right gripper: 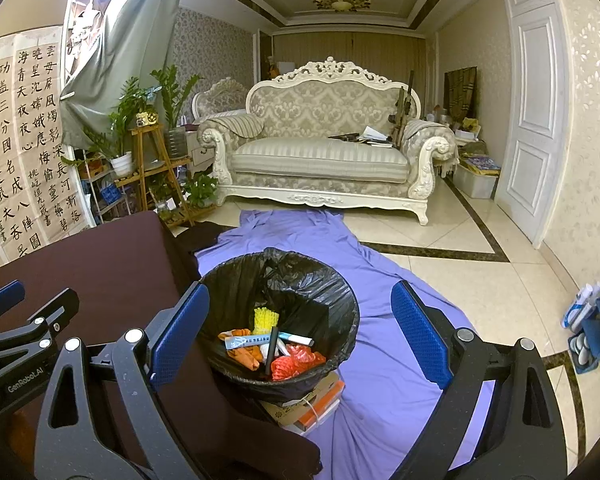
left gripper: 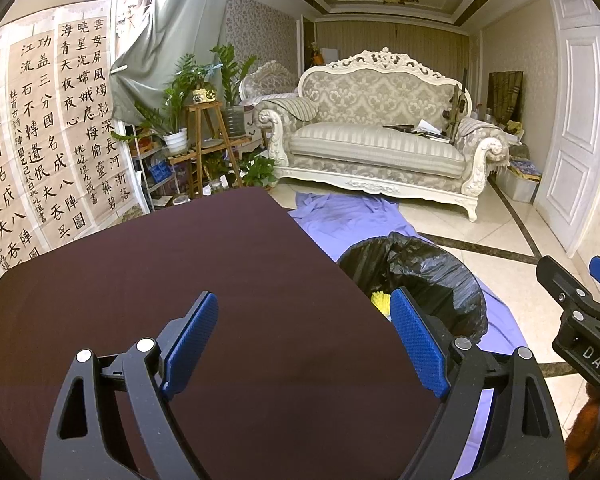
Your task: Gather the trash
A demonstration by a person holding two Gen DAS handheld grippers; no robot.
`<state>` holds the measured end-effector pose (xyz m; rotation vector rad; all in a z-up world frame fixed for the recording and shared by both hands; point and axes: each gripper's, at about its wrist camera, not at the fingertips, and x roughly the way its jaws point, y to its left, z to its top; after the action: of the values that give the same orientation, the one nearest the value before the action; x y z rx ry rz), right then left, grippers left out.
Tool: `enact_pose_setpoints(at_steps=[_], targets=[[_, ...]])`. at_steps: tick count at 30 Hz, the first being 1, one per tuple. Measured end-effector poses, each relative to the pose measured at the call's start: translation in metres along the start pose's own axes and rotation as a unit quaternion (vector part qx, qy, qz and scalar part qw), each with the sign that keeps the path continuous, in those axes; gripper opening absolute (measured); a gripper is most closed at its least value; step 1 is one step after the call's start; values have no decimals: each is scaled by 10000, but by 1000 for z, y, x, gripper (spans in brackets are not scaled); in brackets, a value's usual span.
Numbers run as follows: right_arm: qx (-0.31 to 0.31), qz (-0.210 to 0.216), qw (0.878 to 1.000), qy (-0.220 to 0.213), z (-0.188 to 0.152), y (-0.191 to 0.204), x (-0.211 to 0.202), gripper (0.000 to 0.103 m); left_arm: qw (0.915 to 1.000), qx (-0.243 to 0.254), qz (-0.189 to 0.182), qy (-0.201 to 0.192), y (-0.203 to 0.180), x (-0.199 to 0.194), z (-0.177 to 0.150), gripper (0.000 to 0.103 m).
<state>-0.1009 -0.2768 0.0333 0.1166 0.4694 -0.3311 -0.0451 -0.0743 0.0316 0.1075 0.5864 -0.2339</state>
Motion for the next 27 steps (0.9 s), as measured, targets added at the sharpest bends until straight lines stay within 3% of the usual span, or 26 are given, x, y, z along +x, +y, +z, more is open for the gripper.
enact_pose_setpoints(at_steps=[27], targets=[[-6,0,10000,4,-1,0,0,90,10000,-10,-2,-8,-2,0,0,85]])
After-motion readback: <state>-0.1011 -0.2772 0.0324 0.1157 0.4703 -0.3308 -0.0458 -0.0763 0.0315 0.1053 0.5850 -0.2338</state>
